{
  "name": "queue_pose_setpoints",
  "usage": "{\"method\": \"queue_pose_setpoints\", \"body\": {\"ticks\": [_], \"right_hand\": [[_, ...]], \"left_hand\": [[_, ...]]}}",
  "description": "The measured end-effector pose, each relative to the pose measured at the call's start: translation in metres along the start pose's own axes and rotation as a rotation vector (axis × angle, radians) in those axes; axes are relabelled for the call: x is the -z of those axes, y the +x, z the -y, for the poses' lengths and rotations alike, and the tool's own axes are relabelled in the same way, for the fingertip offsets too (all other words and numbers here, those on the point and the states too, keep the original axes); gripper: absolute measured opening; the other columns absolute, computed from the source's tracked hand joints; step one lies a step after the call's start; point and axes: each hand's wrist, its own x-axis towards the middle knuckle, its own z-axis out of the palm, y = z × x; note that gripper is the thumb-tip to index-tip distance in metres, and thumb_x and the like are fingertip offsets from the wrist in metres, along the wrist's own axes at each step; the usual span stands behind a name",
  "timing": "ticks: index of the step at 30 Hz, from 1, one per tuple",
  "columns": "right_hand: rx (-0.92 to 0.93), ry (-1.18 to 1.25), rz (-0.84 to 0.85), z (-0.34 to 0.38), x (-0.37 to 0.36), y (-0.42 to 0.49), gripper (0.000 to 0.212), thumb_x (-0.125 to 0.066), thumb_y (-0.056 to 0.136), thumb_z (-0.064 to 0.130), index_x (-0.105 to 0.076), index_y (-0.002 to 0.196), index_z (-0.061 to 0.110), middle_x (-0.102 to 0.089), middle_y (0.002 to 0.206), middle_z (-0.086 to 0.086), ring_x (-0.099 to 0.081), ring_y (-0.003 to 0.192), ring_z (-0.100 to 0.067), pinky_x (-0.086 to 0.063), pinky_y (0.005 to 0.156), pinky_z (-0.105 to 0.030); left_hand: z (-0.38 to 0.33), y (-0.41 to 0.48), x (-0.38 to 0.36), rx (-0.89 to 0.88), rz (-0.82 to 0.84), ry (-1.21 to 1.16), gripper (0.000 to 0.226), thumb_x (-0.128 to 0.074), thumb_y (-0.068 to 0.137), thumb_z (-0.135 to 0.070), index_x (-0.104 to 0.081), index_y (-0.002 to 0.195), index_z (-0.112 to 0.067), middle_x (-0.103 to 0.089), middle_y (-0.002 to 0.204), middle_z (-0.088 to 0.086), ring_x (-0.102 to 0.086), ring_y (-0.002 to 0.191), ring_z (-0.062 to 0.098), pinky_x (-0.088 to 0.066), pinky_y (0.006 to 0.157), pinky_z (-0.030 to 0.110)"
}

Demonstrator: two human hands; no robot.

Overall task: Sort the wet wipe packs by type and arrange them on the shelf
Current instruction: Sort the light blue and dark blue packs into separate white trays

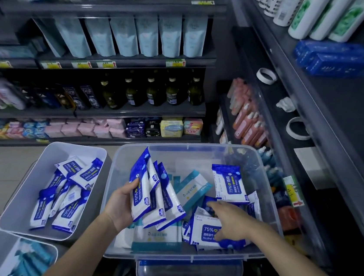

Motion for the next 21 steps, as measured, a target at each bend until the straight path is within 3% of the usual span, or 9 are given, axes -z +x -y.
{"method": "queue_pose_setpoints", "body": {"ticks": [3,5,6,8,11,13,16,18,21], "right_hand": [[-0.023,-0.183,0.086,0.012,0.005,0.007,0.045,-0.078,0.074,0.028,-0.052,0.106,0.011,-0.057,0.104,-0.005,-0.055,0.099,-0.024,-0.039,0.079,-0.034],[-0.016,-0.129,0.074,0.014,0.007,0.008,0.033,-0.077,0.075,0.023,-0.05,0.092,0.014,-0.057,0.093,-0.002,-0.055,0.089,-0.022,-0.036,0.074,-0.032],[-0.019,-0.029,0.055,0.01,0.008,0.008,0.033,-0.077,0.074,0.021,-0.046,0.084,0.016,-0.053,0.084,0.001,-0.052,0.08,-0.018,-0.036,0.067,-0.03],[-0.029,0.309,-0.005,0.0,0.018,0.003,0.033,-0.078,0.074,0.016,-0.045,0.077,0.018,-0.052,0.079,0.004,-0.05,0.069,-0.012,-0.039,0.058,-0.026],[-0.034,0.897,-0.148,-0.005,0.037,-0.009,0.022,-0.073,0.08,0.009,-0.061,0.098,0.008,-0.071,0.093,-0.005,-0.069,0.08,-0.018,-0.055,0.07,-0.031],[-0.046,1.265,-0.201,-0.001,0.044,-0.014,0.022,-0.069,0.084,0.009,-0.064,0.105,0.004,-0.073,0.097,-0.012,-0.071,0.085,-0.024,-0.057,0.076,-0.037],[-0.098,1.768,-0.149,0.01,0.044,-0.018,0.029,-0.066,0.08,0.021,-0.07,0.104,0.006,-0.073,0.098,-0.015,-0.072,0.083,-0.027,-0.059,0.069,-0.037],[-0.142,1.954,-0.096,0.02,0.042,-0.019,0.029,-0.062,0.08,0.029,-0.076,0.095,0.008,-0.073,0.093,-0.014,-0.072,0.076,-0.026,-0.06,0.064,-0.037],[-0.132,1.999,-0.09,0.036,0.041,-0.015,0.031,-0.062,0.077,0.032,-0.077,0.091,0.008,-0.073,0.096,-0.014,-0.072,0.08,-0.027,-0.058,0.075,-0.04]], "left_hand": [[-0.002,0.0,-0.002,-0.003,-0.041,0.03,0.055,-0.065,0.077,-0.028,-0.055,0.128,-0.011,-0.071,0.1,0.012,-0.069,0.083,0.029,-0.053,0.083,0.05],[-0.004,0.0,-0.002,-0.034,-0.046,0.044,0.075,-0.078,0.068,-0.029,-0.05,0.136,-0.012,-0.069,0.106,0.014,-0.069,0.086,0.031,-0.056,0.08,0.051],[-0.006,-0.001,-0.002,-0.045,-0.039,0.045,0.084,-0.084,0.063,-0.029,-0.048,0.137,-0.012,-0.069,0.108,0.014,-0.069,0.087,0.031,-0.057,0.079,0.051],[-0.009,-0.002,-0.003,-0.052,-0.033,0.039,0.078,-0.077,0.071,-0.028,-0.045,0.14,-0.012,-0.068,0.109,0.014,-0.069,0.087,0.03,-0.057,0.077,0.05],[-0.012,-0.002,-0.005,-0.045,-0.031,0.029,0.064,-0.062,0.08,-0.026,-0.045,0.14,-0.011,-0.07,0.104,0.014,-0.07,0.082,0.029,-0.058,0.075,0.049],[-0.013,-0.002,-0.007,-0.034,-0.013,0.007,0.057,-0.061,0.079,-0.026,-0.052,0.133,-0.01,-0.072,0.098,0.013,-0.071,0.078,0.028,-0.06,0.07,0.046],[-0.014,-0.005,-0.011,-0.028,0.016,-0.002,0.043,-0.059,0.078,-0.028,-0.059,0.117,-0.009,-0.073,0.089,0.012,-0.071,0.072,0.026,-0.059,0.068,0.045],[-0.017,-0.009,-0.014,-0.048,0.039,-0.011,0.035,-0.058,0.08,-0.026,-0.061,0.111,-0.009,-0.073,0.087,0.012,-0.072,0.071,0.026,-0.058,0.068,0.045],[-0.027,-0.017,-0.014,-0.085,0.062,-0.028,0.027,-0.053,0.088,-0.024,-0.063,0.108,-0.009,-0.074,0.087,0.011,-0.072,0.071,0.025,-0.059,0.067,0.043]]}}
